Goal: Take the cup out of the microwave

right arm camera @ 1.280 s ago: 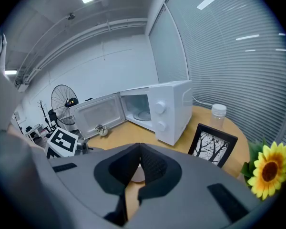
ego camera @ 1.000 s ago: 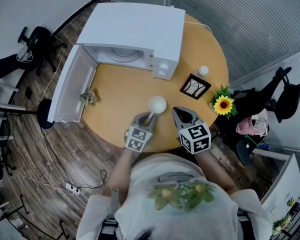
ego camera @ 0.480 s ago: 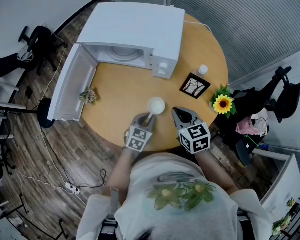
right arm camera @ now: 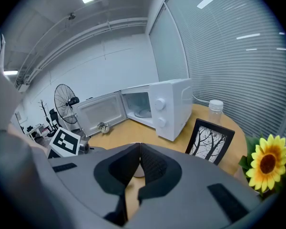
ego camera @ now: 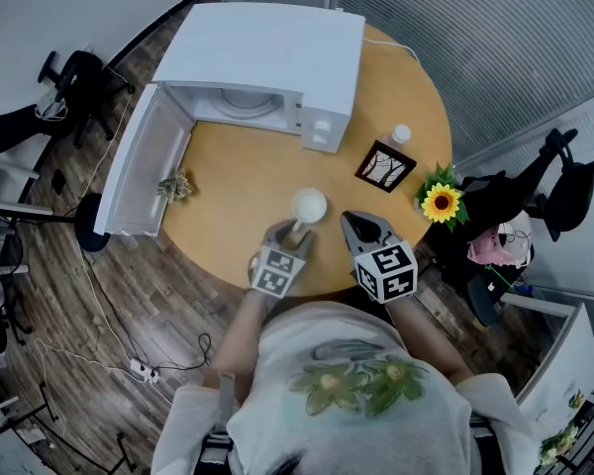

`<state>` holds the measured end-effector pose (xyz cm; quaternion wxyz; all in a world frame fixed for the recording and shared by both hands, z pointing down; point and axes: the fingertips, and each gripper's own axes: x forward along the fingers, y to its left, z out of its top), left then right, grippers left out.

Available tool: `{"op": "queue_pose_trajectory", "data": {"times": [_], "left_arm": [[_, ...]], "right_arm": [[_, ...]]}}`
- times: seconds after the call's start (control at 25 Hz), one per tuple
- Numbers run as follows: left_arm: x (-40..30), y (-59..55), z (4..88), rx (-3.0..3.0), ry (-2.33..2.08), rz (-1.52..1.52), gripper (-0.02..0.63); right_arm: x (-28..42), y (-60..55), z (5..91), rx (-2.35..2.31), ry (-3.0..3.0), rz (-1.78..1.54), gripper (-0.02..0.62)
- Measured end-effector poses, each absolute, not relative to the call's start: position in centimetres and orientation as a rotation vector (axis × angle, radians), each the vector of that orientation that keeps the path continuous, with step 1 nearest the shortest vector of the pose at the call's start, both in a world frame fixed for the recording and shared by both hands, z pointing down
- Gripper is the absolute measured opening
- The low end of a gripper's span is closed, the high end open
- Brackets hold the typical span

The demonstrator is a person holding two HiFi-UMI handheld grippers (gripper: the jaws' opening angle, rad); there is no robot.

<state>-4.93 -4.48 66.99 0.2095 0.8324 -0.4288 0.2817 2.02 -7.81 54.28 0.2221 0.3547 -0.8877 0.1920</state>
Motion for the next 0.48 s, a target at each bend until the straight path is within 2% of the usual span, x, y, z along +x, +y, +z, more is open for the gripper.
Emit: {"op": "queue_pose_trajectory", "data": {"times": [0.16,0.48], "left_arm": [[-5.5,-4.6,66.7,2.288,-1.231,0.770,0.176],[-6.7,-4.6,64.9,2.257,-1.317,0.721,0.176]], "right_arm": [[2.1,-7.5,54.3,0.975,-2.454,0.531,0.017],[2.0,-7.0,54.2,0.951,-2.468,0.525,0.017]]}}
